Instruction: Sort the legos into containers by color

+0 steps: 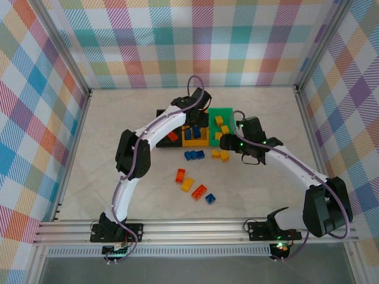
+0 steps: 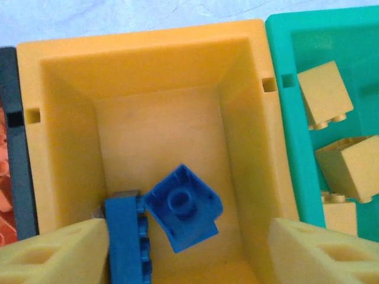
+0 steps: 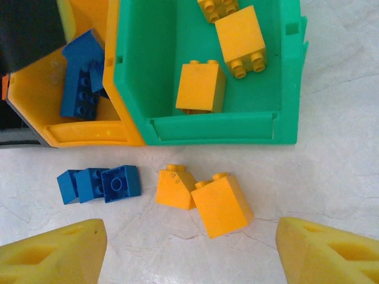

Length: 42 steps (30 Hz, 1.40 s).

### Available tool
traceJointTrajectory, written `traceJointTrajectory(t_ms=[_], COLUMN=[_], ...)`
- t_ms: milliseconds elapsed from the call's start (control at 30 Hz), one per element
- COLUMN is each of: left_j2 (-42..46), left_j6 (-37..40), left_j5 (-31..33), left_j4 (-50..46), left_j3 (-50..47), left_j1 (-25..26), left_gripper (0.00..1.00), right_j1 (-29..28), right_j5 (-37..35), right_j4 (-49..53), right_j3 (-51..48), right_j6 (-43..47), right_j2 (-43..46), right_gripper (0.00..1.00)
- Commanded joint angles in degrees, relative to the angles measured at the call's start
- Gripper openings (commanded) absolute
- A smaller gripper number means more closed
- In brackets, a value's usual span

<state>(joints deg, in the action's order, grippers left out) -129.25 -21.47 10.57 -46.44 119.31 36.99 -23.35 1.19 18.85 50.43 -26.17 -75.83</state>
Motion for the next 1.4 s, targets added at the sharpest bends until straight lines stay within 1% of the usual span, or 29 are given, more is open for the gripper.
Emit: traceJointTrajectory(t_ms=[0, 133, 233, 267, 400, 533, 700, 833, 933, 1067, 1167, 1367], left_j2=[3.92, 10.65, 18.15, 20.91, 31.02, 40.92, 51.57, 58.72, 63.08, 67.38, 68.58, 68.52], left_j6=[0.1, -0.44, -1.35, -1.81, -4.12, -6.4, -9.55, -11.4, -12.77, -14.22, -14.84, -15.18], left_j5=[-1.44, -2.65, -3.79, -4.11, -5.76, -5.95, -4.88, -2.57, -1.3, -1.68, -2.88, -4.29], left_j4=[-1.16, 1.89, 6.29, 7.83, 12.35, 16.11, 18.47, 18.12, 17.19, 17.16, 17.41, 17.9], left_j3=[-0.24, -6.03, -14.34, -17.11, -29.21, -41.05, -55.92, -65.28, -69.89, -74.31, -75.94, -76.52], left_j1=[0.57, 2.49, 4.39, 5.01, 6.41, 7.23, 7.29, 7.19, 6.56, 4.88, 3.28, 1.98], left_gripper=[0.82, 0.88, 0.94, 0.99, 1.0, 1.0, 1.0, 1.0, 1.0, 1.0, 1.0, 1.0], right_j1=[-0.2, -0.21, -0.24, -0.41, -1.24, -3.23, -9.33, -16.63, -21.61, -28.19, -30.68, -33.51], right_j5=[1.17, 2.03, 3.73, 4.12, 4.94, 5.88, 5.84, 5.41, 5.76, 3.3, 1.33, -0.46], right_j4=[-1.38, -1.44, -1.32, -1.14, -0.32, 0.29, 3.02, 6.15, 7.5, 7.97, 7.89, 8.91], right_j3=[-0.9, -1.21, -1.69, -1.92, -3.7, -5.59, -7.51, -8.8, -9.77, -10.66, -11.21, -10.48], right_j6=[-0.28, -0.51, -0.19, -0.11, 0.33, 0.33, 0.73, 0.89, 0.43, -0.94, -2.27, -2.0], right_j2=[1.78, 2.18, 2.44, 2.54, 3.61, 4.65, 4.58, 2.62, 0.32, -2.98, -4.86, -6.82], right_gripper=[0.77, 0.78, 0.78, 0.77, 0.77, 0.77, 0.77, 0.76, 0.76, 0.76, 0.75, 0.72])
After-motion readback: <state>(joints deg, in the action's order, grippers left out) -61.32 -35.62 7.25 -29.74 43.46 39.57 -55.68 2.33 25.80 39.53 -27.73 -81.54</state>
